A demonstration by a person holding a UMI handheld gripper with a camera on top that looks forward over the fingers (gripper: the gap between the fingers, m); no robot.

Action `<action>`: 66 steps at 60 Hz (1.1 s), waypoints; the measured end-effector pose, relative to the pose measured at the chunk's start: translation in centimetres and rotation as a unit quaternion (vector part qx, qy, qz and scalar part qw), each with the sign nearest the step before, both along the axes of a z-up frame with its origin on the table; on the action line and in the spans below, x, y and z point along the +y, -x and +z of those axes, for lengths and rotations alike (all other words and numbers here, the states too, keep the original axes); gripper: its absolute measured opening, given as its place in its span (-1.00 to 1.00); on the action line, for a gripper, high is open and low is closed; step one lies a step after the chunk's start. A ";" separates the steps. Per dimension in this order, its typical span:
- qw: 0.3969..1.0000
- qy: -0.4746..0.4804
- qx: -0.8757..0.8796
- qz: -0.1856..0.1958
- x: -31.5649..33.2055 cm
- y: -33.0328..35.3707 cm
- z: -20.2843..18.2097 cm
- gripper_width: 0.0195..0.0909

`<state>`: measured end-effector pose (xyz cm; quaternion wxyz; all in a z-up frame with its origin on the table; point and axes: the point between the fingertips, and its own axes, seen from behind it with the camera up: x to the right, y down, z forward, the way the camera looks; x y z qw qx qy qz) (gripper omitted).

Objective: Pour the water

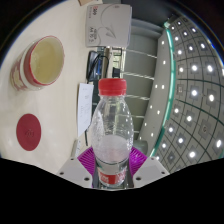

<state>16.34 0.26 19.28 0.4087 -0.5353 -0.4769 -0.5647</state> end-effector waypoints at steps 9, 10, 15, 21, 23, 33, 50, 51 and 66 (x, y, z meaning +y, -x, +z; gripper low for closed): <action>0.995 0.006 -0.094 0.022 -0.5 2.8 -1.4 -0.42; 0.995 0.007 -0.100 0.023 -0.5 3.0 -1.6 -0.42; 0.991 0.011 -0.129 0.035 -0.5 4.0 -2.3 -0.42; 0.988 0.011 -0.147 0.050 -0.4 4.9 -2.6 -0.42; 0.988 0.012 -0.146 0.053 -0.4 5.2 -2.7 -0.42; 0.993 0.017 -0.100 0.054 -0.2 5.2 -2.4 -0.42; 0.967 0.002 0.248 0.056 -1.6 5.1 1.8 -0.41; 0.961 0.002 0.271 0.054 -1.7 5.0 2.0 -0.41; 0.806 0.070 0.588 0.007 -3.0 5.3 -3.6 -0.41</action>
